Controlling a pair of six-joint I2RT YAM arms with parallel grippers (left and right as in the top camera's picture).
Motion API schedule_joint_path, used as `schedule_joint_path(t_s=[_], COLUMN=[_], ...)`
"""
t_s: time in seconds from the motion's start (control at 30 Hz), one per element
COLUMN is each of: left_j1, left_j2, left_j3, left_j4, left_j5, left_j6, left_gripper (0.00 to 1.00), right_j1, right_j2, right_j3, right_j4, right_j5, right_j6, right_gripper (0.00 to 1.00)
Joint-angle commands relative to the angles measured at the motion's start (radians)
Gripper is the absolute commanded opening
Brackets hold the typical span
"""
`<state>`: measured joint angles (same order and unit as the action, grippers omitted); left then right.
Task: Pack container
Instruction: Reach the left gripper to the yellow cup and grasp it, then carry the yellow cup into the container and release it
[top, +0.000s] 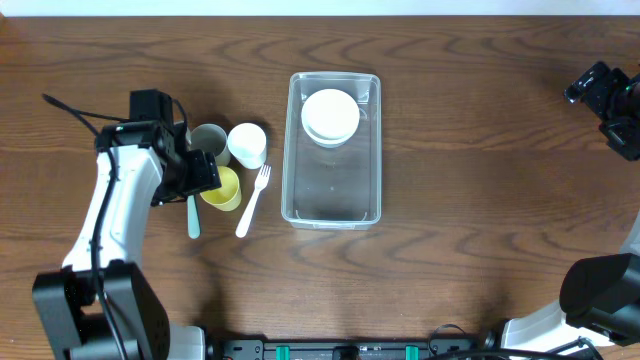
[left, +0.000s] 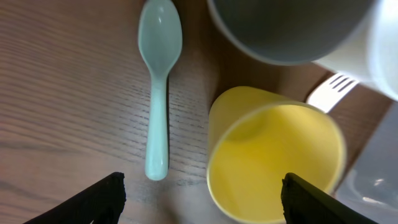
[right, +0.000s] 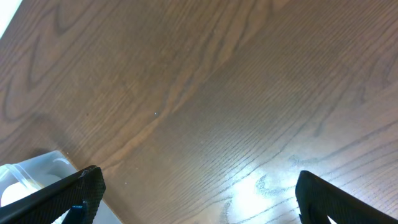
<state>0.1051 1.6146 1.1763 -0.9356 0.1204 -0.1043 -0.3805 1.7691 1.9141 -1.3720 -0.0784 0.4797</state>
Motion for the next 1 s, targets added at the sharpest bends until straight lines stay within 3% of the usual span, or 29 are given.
schedule_joint_path(t_s=[0.0,0.13,0.2,0.3,0.33,0.5,0.77,0.97], left_j1=[0.006,0.006,0.006,0.006,0.006,0.006,-0.029,-0.188], left_j2=[0.050,0.098,0.115,0.121,0.117,0.053,-0.196,-0.310], left_j3=[-0.011,-0.011,-0.011,-0.010,-0.006,0.027,0.199,0.329], left_j4=[0.005,0.032,0.043,0.044,0.042,-0.020,-0.210,-0.148], left_j5=[-0.005,-0.005,-0.005,0.001,0.006,0.029,0.065,0.101], left_j6=[0.005,0.005,0.005,0.005,0.004,-0.003,-0.020,0.022], left_gripper=[0.80,0.67,0.50,0.10,0.06,0.06,0.06,0.06], right_j1=[-0.007,-0.007,-0.007,-0.007,-0.007,-0.007,-0.007,-0.007], right_j2=[0.004,0.004,0.004,0.004,0.004,0.004,0.004,0.004], right_j3=[-0.002,-0.002,-0.002,-0.002,-0.002,-0.002,-0.002,-0.002], right_j4=[-0.002,-0.002,-0.002,-0.002,-0.002,-0.002,-0.002,-0.002], right_j5=[0.000,0.000,0.000,0.000,0.000,0.000,0.000,0.000], right_j6=[-0.006,-0.006,-0.006,-0.006,-0.006,-0.006,-0.006,-0.006], right_gripper=[0.99,0.99,0.99,0.99,0.99,0.99,0.99,0.99])
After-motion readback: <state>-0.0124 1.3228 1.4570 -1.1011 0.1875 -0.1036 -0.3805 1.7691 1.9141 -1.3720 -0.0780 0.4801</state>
